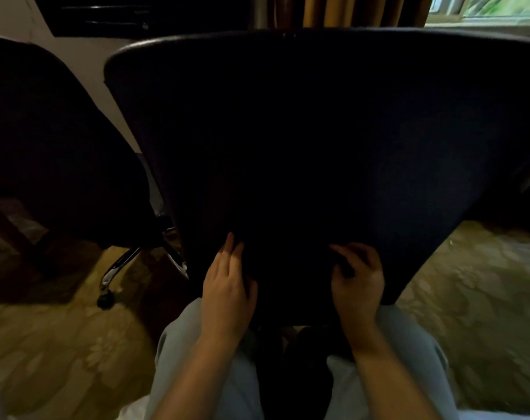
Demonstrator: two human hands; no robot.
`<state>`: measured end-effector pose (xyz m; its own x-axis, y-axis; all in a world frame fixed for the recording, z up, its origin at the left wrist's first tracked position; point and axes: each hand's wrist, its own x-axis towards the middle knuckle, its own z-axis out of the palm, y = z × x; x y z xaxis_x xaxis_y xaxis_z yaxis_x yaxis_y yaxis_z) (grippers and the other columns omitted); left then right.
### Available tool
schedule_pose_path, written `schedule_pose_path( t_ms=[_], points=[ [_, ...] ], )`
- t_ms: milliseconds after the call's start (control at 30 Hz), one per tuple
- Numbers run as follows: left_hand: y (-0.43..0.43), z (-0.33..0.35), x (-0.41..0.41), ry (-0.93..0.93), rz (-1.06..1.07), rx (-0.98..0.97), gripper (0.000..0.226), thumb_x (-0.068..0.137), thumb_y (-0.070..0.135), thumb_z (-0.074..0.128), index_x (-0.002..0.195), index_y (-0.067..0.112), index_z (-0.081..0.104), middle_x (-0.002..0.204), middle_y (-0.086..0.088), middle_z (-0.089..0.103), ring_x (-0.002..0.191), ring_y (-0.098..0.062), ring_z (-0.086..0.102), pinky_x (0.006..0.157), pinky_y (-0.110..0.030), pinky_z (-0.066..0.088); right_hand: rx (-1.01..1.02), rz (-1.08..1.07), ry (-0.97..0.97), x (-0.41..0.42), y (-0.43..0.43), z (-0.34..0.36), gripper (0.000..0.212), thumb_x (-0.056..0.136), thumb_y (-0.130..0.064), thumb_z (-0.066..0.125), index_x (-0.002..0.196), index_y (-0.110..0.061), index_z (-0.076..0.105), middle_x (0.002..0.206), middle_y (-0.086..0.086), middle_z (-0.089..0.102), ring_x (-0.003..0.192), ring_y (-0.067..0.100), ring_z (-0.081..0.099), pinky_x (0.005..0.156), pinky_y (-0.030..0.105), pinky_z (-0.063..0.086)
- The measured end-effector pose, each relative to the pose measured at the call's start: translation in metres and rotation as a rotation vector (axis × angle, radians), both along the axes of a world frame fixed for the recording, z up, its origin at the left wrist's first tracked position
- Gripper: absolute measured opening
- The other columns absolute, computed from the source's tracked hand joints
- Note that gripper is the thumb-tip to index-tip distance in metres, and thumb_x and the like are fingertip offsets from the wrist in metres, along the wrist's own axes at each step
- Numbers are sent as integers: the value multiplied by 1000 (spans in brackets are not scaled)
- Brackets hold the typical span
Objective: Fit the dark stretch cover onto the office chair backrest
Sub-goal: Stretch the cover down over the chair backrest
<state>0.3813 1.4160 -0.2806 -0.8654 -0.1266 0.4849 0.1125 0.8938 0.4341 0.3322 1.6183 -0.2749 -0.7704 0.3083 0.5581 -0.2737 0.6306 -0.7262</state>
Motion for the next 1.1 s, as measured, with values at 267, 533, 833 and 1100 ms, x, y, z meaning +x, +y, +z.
schedule_pose_path(
  t_ms=[267, 533, 833, 1100],
  points=[
    [-2, -4, -4, -36, -7, 23, 66, 86, 20, 62, 146, 13, 35, 156, -5, 25, 138, -25, 35, 109, -43, 39, -265, -204, -70, -5, 42, 14, 33, 75, 4, 59, 106, -5, 70, 115, 17, 57, 104, 29, 56, 83, 19, 35],
    [-5, -1, -2, -43, 4, -39, 71, 82, 19, 66, 145, 12, 35, 156, -6, 24, 137, -22, 35, 111, -37, 36, -142, 37, -63, 5, -28, 4, 35, 73, 10, 67, 97, -15, 74, 106, -6, 53, 95, 7, 52, 80, -5, 30],
    [-15, -10, -7, -190, 4, -134, 83, 88, 32, 58, 154, 21, 7, 161, 3, -9, 147, -27, 13, 118, -42, 23, -139, -24, -23, 5, 4, 7, 41, 71, 17, 64, 99, -11, 74, 106, 8, 58, 95, 17, 54, 83, -5, 29],
    [-13, -7, -6, -182, 24, -80, 81, 89, 31, 58, 154, 20, 10, 161, 4, -10, 145, -30, 18, 116, -43, 27, -375, -229, -34, -3, 41, 16, 38, 72, -11, 54, 107, -4, 67, 112, 20, 58, 104, 32, 56, 86, 23, 37]
  ],
)
